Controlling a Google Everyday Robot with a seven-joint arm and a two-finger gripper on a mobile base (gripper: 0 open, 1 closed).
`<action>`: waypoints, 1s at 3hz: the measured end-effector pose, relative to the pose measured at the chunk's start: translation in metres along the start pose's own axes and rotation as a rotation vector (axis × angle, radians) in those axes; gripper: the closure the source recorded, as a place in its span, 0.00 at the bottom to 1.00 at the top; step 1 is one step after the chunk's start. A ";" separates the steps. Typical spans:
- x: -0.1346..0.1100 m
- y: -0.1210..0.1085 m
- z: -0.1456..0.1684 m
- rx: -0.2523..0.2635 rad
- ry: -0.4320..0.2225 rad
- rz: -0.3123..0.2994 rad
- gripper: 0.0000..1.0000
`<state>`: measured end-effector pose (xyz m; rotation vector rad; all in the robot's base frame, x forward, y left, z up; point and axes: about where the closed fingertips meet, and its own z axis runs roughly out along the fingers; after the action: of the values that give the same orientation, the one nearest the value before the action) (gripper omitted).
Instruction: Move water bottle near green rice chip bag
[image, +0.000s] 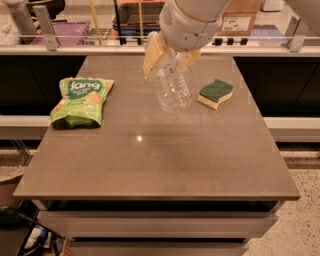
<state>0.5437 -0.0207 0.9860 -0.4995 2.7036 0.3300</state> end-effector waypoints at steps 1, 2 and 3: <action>-0.026 0.009 0.023 -0.038 -0.011 0.050 1.00; -0.045 0.018 0.047 -0.031 0.003 0.116 1.00; -0.062 0.024 0.071 0.014 0.003 0.204 1.00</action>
Offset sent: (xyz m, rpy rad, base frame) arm 0.0752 0.0707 -0.0366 0.0720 0.0882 -0.1904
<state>0.6109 0.0399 0.9502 -0.2208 2.7632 0.3645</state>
